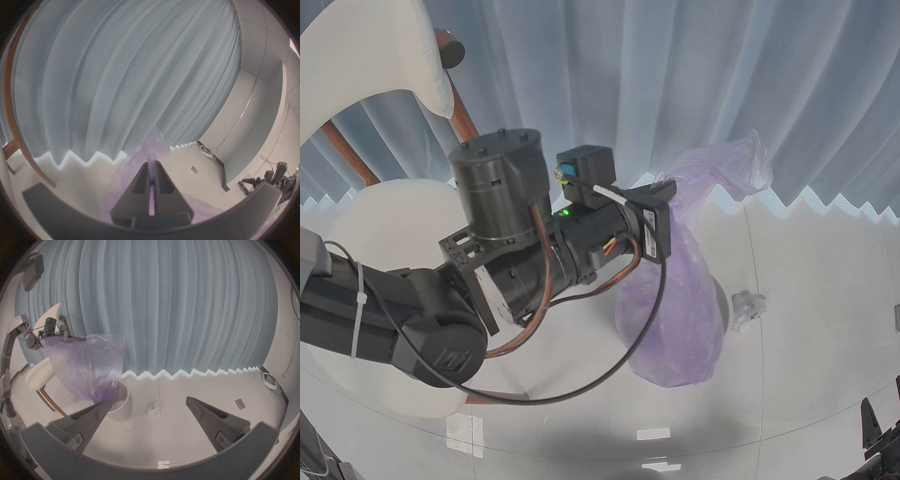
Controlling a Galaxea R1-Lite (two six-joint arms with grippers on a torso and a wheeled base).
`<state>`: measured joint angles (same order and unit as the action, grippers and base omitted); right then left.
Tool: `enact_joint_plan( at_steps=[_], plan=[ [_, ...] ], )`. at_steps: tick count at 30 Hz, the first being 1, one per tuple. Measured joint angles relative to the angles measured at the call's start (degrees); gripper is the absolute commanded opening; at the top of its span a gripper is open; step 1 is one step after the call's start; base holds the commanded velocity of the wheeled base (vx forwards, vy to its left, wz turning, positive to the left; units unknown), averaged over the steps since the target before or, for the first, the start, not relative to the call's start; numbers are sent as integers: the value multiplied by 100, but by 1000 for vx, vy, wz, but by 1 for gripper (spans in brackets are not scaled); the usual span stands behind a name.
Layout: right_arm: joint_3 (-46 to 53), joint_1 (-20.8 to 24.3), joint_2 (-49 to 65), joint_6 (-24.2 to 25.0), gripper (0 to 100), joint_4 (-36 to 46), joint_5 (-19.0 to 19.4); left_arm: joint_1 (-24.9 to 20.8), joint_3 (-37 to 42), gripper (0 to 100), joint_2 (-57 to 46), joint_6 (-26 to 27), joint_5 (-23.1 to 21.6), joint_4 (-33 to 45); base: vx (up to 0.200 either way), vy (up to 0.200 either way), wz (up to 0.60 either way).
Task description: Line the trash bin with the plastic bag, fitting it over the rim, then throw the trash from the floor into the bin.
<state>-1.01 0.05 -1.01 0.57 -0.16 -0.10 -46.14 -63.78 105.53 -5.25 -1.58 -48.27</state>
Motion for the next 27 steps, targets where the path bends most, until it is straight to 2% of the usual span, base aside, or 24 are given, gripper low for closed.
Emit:
enact_joint_plan(
  at_steps=[5, 13, 19, 27],
  plan=[
    [0, 2, 0, -89, 100, 5, 26, -24, 380, 0, -66, -7, 33, -20, 0, -200, 0],
    [-11, 20, -9, 11, 100, -46, 72, -188, 670, 0, -96, -169, 127, -52, 0, 0, 0],
    [-507, 452, -585, 656, 100, -249, 135, -162, 706, 0, -71, -166, -73, -35, 0, 0, 0],
    [-1431, 1281, -2437, 1506, 100, -422, 445, -168, 505, 0, 83, -121, -200, 98, 0, 0, 0]
  ],
)
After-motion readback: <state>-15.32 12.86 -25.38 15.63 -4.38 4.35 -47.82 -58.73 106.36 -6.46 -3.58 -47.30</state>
